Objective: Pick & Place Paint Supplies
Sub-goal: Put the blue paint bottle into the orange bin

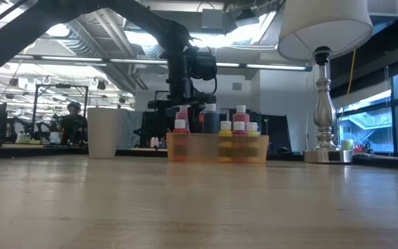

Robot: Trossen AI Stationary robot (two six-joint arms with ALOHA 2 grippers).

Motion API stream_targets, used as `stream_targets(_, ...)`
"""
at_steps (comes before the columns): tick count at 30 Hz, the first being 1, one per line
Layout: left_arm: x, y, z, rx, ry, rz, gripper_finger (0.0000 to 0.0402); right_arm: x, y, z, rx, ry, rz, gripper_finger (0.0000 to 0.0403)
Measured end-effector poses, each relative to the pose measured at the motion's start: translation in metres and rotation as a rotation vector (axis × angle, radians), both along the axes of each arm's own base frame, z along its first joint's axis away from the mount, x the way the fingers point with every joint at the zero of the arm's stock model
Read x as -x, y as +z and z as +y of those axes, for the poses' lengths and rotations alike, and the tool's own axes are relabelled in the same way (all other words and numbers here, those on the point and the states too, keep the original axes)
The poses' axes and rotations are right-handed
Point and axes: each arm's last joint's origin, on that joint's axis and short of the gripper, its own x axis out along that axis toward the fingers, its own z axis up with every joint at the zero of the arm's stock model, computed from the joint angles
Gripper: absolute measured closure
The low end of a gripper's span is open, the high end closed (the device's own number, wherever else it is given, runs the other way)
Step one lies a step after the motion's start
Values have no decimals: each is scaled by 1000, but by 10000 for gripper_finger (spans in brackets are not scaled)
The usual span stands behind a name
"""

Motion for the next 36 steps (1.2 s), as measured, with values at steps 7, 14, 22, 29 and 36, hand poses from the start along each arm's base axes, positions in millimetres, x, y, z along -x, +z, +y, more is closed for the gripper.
stream_targets(7,0,0,-1,29,-5,-14,158,0,0,0,0,0,0,251)
stream_targets(14,0,0,-1,31,9,-16,159,0,0,0,0,-1,0,251)
stream_targets(22,0,1,-1,31,11,-18,160,0,0,0,-2,-4,-2,251)
stream_targets(29,0,1,-1,32,3,-18,160,0,0,0,-6,-9,-5,251)
stream_targets(36,3,8,-1,31,4,-33,162,0,0,0,-14,-20,-10,251)
